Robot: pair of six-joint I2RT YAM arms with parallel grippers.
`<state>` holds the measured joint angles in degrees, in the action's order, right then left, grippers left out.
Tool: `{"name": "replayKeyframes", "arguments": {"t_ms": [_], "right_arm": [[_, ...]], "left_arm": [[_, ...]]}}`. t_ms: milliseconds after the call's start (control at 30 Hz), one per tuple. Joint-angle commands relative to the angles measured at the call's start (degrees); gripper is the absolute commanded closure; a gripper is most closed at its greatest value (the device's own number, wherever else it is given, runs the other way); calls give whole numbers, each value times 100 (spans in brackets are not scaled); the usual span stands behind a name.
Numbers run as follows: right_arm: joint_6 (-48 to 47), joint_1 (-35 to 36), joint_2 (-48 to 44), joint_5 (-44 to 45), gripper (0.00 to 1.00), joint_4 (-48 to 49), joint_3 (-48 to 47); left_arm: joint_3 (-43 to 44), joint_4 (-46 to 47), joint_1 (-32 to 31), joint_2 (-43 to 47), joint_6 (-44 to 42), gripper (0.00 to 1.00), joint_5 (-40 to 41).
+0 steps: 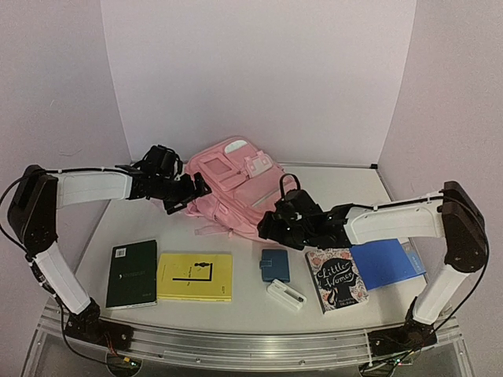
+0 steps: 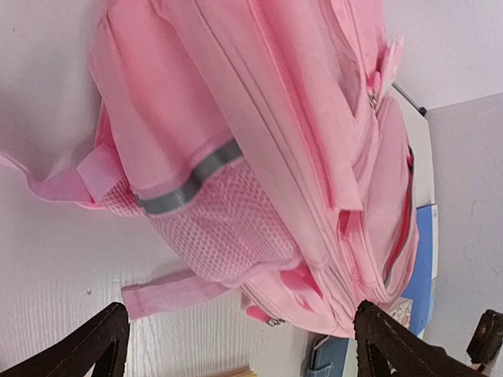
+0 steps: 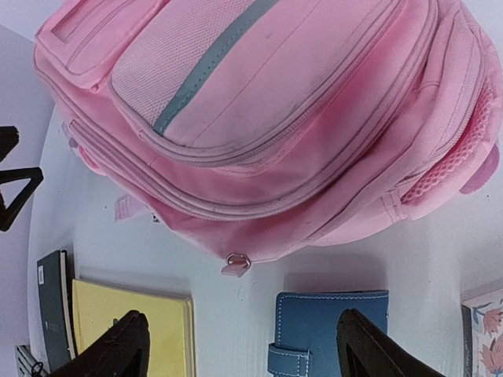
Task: Pack the student bag
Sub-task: Unzip the student bag at the center of the board.
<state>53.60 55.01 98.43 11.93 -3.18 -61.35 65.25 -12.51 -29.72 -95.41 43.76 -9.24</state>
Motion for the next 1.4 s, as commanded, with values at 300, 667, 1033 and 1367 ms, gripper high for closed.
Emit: {"name": "replayKeyframes", "arguments": {"t_ms": [300,667,1033,1367], "right_arm": [[190,-596,503,-668,25,452,-113],[-49,-891,909,-989,62,663,-395],[-374,-1280,979,-944,100,687,-524],[-1318,-2005,1328,-859,100,641,-1225]], "left_arm": [[1633,-111,520,-1275,-383,0,-393],[2943,-863,528,-2242,-788,27,262],[3184,-1036,525,-2521,-630,95,745],[1560,-354,304,-1011,-101,100,461]]}}
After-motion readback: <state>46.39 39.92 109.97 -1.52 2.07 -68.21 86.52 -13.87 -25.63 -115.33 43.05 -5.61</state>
